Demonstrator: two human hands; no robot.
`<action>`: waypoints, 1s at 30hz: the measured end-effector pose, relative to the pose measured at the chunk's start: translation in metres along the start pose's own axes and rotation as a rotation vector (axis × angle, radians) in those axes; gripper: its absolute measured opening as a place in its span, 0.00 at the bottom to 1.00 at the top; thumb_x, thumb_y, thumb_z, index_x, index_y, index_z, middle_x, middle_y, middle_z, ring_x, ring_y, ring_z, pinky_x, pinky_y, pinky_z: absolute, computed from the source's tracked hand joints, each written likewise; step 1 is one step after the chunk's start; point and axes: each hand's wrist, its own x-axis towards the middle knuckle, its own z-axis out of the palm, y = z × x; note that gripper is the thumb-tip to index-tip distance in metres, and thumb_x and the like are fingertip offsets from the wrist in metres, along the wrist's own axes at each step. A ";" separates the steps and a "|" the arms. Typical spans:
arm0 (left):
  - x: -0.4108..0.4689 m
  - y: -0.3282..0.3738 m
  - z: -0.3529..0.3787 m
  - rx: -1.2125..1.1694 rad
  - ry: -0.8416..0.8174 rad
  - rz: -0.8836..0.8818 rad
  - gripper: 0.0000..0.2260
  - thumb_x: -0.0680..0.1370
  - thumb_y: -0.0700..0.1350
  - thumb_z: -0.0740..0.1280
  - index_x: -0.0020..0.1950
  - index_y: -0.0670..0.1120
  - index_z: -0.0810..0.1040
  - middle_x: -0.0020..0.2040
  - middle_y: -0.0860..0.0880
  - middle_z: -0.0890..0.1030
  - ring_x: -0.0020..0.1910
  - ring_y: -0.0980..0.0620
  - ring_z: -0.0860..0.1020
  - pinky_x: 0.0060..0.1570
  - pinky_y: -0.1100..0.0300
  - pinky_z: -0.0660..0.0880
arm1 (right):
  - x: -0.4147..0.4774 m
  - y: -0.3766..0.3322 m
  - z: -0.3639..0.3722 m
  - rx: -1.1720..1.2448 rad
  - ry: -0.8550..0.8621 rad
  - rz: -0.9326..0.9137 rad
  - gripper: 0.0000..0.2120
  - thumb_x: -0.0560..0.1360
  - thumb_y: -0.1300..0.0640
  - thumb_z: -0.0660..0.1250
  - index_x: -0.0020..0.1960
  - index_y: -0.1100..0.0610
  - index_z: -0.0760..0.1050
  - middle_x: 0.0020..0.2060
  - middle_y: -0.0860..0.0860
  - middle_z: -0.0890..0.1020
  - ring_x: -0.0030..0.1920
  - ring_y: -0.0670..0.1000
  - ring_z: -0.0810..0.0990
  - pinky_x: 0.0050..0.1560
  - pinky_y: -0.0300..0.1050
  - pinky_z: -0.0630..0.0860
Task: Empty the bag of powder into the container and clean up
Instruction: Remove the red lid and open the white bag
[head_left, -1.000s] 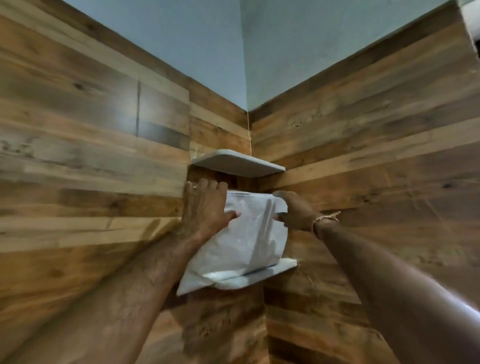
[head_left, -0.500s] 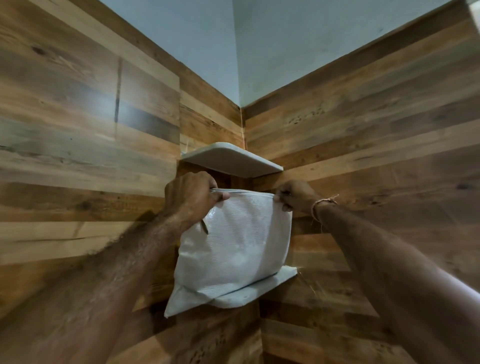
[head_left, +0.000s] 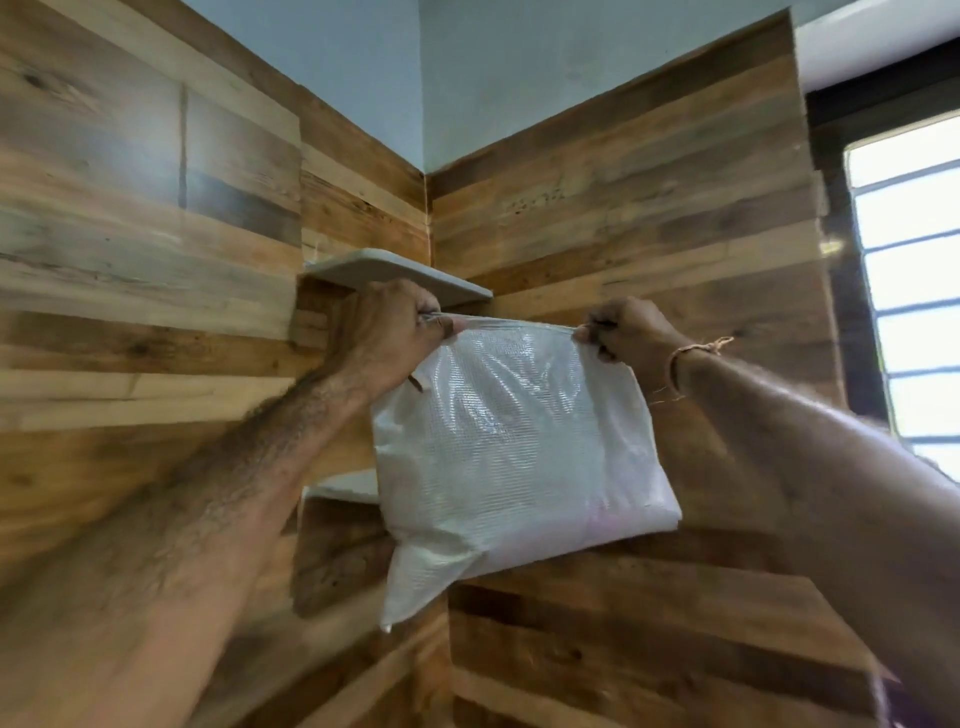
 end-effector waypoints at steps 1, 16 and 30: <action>-0.013 0.019 0.002 -0.038 -0.027 -0.017 0.19 0.76 0.61 0.72 0.32 0.49 0.79 0.27 0.55 0.76 0.28 0.57 0.73 0.29 0.61 0.63 | -0.022 0.008 -0.018 -0.036 -0.007 0.011 0.13 0.77 0.60 0.74 0.36 0.62 0.77 0.31 0.51 0.75 0.30 0.48 0.73 0.37 0.38 0.77; -0.279 0.222 0.046 -0.383 -0.463 -0.114 0.22 0.76 0.66 0.66 0.35 0.48 0.80 0.28 0.52 0.79 0.28 0.56 0.77 0.31 0.54 0.76 | -0.323 0.110 -0.157 -0.349 -0.233 0.284 0.17 0.74 0.62 0.74 0.28 0.52 0.79 0.25 0.48 0.77 0.28 0.47 0.78 0.33 0.33 0.74; -0.542 0.332 -0.003 -0.385 -0.904 -0.182 0.23 0.78 0.61 0.67 0.33 0.46 0.69 0.30 0.50 0.75 0.38 0.44 0.81 0.36 0.54 0.73 | -0.574 0.168 -0.143 -0.523 -0.589 0.461 0.02 0.72 0.60 0.76 0.41 0.57 0.86 0.37 0.52 0.84 0.40 0.47 0.78 0.47 0.46 0.80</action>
